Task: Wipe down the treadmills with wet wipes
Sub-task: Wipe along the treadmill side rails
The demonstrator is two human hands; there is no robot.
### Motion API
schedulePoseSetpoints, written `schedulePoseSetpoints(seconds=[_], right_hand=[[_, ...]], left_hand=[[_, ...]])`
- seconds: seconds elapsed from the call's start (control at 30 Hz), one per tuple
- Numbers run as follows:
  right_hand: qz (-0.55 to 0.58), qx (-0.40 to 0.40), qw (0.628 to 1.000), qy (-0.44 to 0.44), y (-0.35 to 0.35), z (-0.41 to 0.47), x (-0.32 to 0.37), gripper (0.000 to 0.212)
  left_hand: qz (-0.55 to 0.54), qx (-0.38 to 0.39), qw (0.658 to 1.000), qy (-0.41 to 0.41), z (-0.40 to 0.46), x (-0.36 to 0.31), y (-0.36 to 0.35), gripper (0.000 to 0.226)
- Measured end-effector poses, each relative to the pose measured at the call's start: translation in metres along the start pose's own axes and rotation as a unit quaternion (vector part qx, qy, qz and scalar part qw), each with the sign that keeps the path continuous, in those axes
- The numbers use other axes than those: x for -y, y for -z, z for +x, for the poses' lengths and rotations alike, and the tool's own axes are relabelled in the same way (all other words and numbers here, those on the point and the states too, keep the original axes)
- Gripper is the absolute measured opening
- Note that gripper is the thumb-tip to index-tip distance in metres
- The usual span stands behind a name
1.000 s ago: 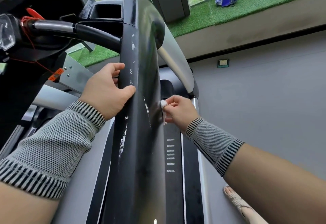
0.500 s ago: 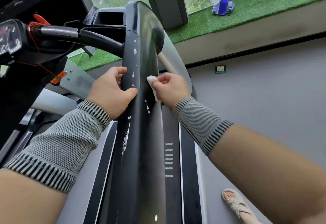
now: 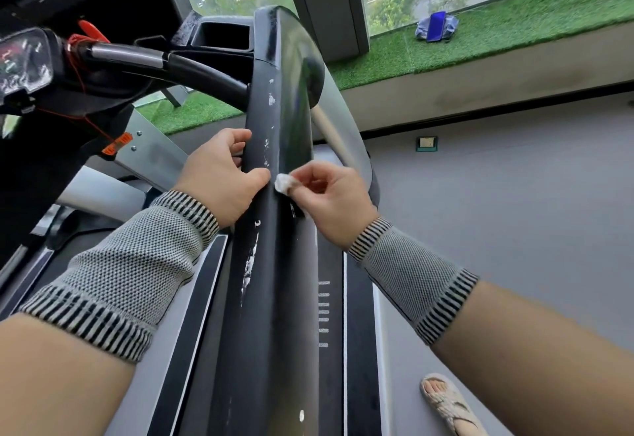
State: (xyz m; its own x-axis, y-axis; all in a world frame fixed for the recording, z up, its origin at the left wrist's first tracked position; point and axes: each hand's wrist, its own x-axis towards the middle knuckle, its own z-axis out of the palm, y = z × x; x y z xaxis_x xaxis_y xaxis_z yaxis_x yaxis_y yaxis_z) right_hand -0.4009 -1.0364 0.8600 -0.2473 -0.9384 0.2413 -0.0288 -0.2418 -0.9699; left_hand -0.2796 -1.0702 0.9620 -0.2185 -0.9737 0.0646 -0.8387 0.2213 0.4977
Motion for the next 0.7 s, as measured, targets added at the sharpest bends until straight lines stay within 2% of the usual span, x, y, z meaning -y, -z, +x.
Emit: schedulePoseSetpoints(seconds=[0.17, 0.3, 0.4, 0.57, 0.7], right_hand=[[0.002, -0.044, 0.998, -0.042, -0.001, 0.036, 0.004, 0.016], [-0.042, -0.011, 0.999, -0.003, 0.001, -0.005, -0.004, 0.011], [-0.007, 0.009, 1.0, -0.003, 0.005, -0.023, -0.002, 0.015], [0.002, -0.042, 0.998, -0.038, -0.002, 0.013, 0.009, 0.007], [-0.04, -0.005, 0.999, 0.001, 0.0, -0.026, 0.001, 0.019]], left_hand=[[-0.009, -0.015, 1.0, 0.01, -0.013, -0.001, 0.006, 0.054], [0.008, -0.005, 1.0, 0.005, -0.024, 0.003, 0.008, 0.055], [0.011, -0.005, 1.0, 0.004, -0.03, 0.003, 0.005, 0.057], [0.019, -0.014, 1.0, -0.003, -0.033, 0.001, 0.002, 0.057], [0.017, -0.013, 1.0, -0.007, -0.034, 0.002, 0.001, 0.057]])
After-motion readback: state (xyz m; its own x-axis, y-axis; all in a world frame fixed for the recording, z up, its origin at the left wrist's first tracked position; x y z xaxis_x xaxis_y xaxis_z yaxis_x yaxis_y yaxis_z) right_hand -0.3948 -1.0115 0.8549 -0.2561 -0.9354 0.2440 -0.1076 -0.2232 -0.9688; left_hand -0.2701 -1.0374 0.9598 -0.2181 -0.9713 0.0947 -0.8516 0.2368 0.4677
